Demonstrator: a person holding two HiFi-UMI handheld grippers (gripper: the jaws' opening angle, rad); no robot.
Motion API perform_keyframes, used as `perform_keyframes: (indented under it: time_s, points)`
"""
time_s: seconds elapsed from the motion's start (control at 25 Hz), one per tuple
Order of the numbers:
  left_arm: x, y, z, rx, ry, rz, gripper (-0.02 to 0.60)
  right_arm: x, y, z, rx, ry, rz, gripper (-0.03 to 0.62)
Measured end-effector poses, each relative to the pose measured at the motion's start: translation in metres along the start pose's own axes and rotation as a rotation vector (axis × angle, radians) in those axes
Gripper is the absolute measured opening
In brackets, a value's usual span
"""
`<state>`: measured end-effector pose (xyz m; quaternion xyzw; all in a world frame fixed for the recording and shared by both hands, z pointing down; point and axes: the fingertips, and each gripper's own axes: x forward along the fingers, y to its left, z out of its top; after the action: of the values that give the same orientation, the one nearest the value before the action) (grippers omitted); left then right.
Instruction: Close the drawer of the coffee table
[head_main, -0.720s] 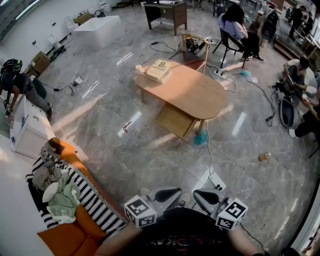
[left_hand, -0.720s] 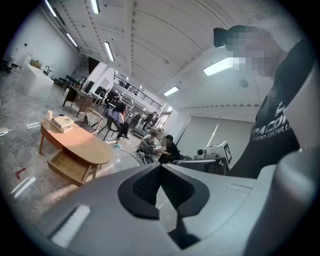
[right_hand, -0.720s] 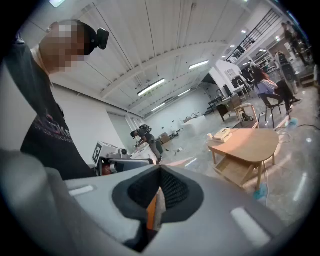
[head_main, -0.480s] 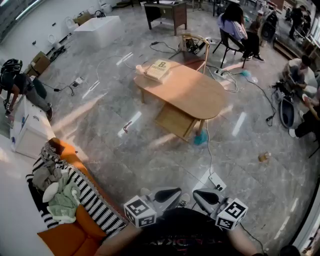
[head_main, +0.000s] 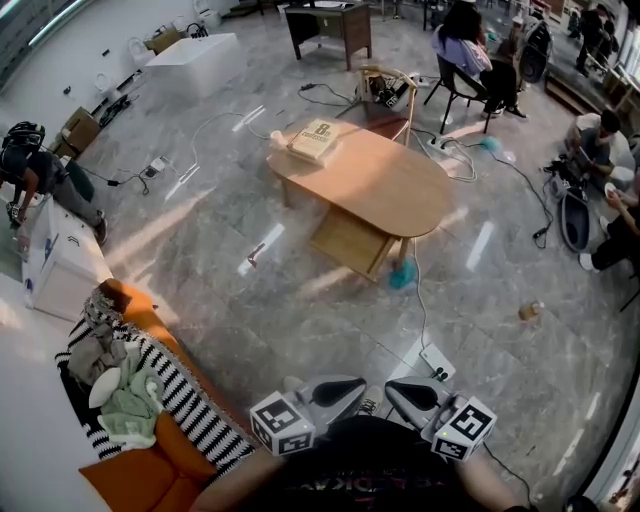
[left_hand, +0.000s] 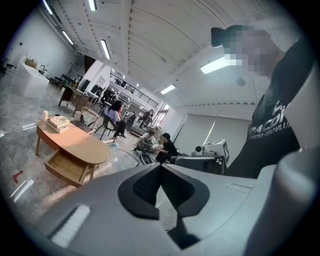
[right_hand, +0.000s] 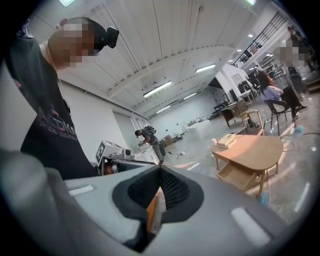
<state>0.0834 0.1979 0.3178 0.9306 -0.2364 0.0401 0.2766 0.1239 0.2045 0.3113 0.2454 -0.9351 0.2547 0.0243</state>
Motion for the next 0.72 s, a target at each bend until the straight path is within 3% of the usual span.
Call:
perform_keyframes:
  time_s: [0.4,0.72]
  points:
    - [-0.005,-0.007,0.005,0.028,0.008,0.010,0.005,0.000,0.003,0.005,-0.061,-0.022,0.000,-0.002]
    - [-0.021,0.004,0.022,0.072,-0.028,0.133,0.005,-0.006,0.000,0.010,-0.050,-0.054,0.006,-0.002]
